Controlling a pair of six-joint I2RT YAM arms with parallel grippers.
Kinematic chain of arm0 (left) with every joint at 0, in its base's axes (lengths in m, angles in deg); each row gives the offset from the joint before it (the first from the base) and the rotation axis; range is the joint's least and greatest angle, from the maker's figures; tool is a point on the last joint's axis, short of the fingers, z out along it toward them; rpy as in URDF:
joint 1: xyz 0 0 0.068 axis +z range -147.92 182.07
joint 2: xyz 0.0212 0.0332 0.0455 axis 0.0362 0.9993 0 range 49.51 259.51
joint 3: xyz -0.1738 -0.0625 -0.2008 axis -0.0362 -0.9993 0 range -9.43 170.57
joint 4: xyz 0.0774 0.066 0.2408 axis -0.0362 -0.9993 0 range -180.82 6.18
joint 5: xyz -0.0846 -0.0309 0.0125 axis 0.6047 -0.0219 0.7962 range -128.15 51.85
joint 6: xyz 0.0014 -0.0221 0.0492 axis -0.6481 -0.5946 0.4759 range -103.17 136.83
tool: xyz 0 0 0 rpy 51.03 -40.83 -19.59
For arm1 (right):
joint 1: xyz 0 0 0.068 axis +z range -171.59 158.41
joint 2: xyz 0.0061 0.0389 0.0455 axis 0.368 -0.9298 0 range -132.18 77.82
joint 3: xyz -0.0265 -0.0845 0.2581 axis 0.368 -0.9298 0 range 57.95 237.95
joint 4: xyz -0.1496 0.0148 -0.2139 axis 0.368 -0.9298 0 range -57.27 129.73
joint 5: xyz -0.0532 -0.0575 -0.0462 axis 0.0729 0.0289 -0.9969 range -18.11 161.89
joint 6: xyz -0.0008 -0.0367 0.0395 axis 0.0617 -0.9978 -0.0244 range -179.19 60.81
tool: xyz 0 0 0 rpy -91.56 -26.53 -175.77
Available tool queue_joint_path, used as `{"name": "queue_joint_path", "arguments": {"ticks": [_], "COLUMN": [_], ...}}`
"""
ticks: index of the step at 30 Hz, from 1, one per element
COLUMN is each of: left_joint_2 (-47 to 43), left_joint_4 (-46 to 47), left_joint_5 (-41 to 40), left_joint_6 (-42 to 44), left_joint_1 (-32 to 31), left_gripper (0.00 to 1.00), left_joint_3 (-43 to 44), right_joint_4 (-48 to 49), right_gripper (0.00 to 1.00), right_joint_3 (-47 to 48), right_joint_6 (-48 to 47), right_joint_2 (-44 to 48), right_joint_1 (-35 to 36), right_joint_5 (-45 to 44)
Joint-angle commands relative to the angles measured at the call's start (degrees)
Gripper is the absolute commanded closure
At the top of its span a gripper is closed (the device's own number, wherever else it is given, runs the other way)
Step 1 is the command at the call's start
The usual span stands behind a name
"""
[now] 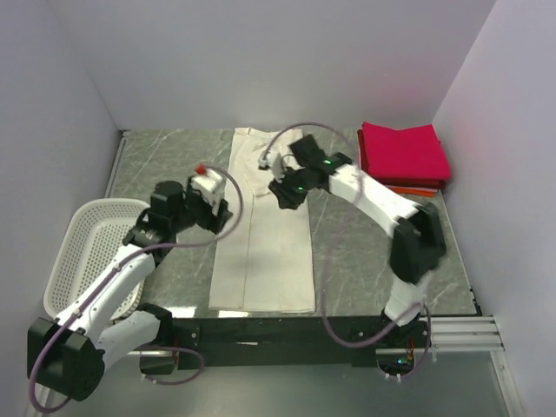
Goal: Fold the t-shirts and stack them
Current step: Fold the tshirt
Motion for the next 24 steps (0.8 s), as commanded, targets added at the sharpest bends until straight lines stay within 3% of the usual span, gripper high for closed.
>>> {"name": "queue_joint_path", "arguments": {"ticks": [1,3,4,9,11,12,15,24], "left_joint_2": [-7.4,-10.2,-12.3,-16.0,-17.5,-18.0,-18.9,-13.0], "left_joint_4": [-0.2,-3.1,-4.2,-8.8,-12.2,-13.1,-18.0,-21.8], "left_joint_5": [9.6,10.5,9.5,3.2,0.4,-0.2,-0.6,-3.9], "left_joint_6": [19.3,28.9,32.4,33.1,34.5,34.8,36.3,38.1], "left_joint_1": [-8.4,-13.0,-14.4,-24.0,-28.1,-29.4,-34.8,-42.0], "left_gripper": [0.22,0.21,0.19,0.07,0.07,0.07,0.11,0.21], "left_joint_3": [-6.0,-8.6,-10.2,-12.3,-13.3,-14.1,-15.3,-18.1], "right_joint_4": [10.8,13.7,16.8,4.6,11.3,17.3,23.9,25.9], "right_gripper": [0.45,0.17,0.14,0.13,0.12,0.09,0.07,0.19], "right_joint_3": [-18.5,-31.1,-34.7,-43.1,-48.8,-54.6,-60.0,-61.4], "right_joint_6": [-15.3,-22.8,-23.6,-36.6,-33.2,-32.4,-26.4,-20.3], "right_joint_2": [19.7,27.6,29.3,33.3,39.8,42.1,46.3,44.4], "right_joint_1": [0.2,0.1,0.3,6.1,10.2,16.2,25.0,32.0], "right_joint_5": [10.2,15.0,15.5,21.3,18.1,11.7,3.1,-7.0]}}
